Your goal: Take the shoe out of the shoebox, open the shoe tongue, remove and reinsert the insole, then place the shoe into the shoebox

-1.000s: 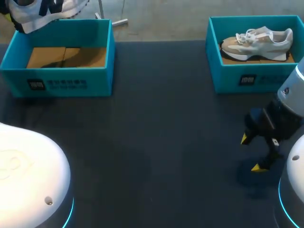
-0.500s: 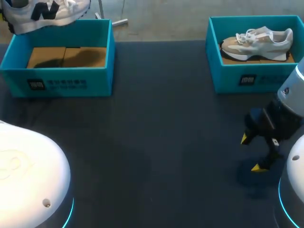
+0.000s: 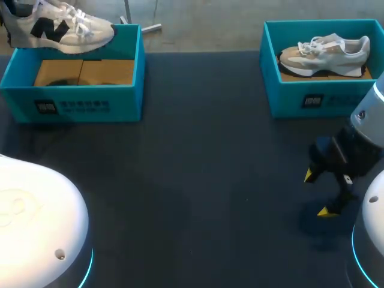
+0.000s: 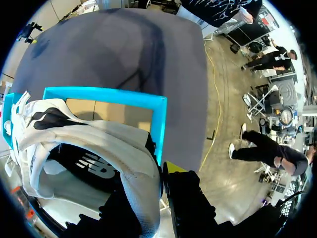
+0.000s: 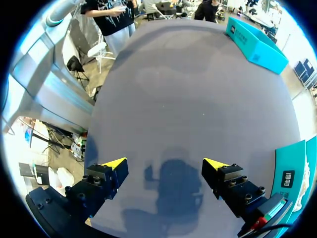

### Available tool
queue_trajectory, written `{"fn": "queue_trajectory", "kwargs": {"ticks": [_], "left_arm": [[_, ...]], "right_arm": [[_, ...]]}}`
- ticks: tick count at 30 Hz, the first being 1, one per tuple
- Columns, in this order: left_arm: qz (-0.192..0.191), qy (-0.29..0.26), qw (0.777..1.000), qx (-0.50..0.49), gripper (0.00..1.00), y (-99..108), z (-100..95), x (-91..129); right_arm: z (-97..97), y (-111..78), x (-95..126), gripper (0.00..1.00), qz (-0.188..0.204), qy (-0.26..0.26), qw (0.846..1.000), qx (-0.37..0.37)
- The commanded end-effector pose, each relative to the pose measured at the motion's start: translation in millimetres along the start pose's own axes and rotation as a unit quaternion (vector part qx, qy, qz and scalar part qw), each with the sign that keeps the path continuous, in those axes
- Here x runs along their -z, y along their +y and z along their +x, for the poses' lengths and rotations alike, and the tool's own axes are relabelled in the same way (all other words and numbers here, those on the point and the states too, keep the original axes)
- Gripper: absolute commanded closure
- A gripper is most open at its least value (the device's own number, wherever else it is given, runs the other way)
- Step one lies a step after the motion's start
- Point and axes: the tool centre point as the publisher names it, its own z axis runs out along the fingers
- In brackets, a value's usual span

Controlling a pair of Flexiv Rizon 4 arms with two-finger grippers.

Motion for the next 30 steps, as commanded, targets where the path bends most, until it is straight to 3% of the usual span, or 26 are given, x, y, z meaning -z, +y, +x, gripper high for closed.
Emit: {"fn": "queue_trajectory", "kwargs": {"ticks": [1, 11, 30], "left_arm": [[-0.030, -0.002, 1.000, 0.001, 1.00, -11, 1.1, 0], [-0.025, -0.004, 1.000, -0.001, 1.00, -10, -2.7, -3], [0.021, 0.010, 0.999, 0.031, 1.00, -11, -9.7, -55]], "right_arm": [[0.4, 0.2, -1, 0.00, 0.001, -0.001, 1.000, 0.000], [0.4, 0.2, -1, 0.00, 0.001, -0.001, 1.000, 0.000], [0.4, 0.2, -1, 0.00, 0.001, -0.001, 1.000, 0.000]]}}
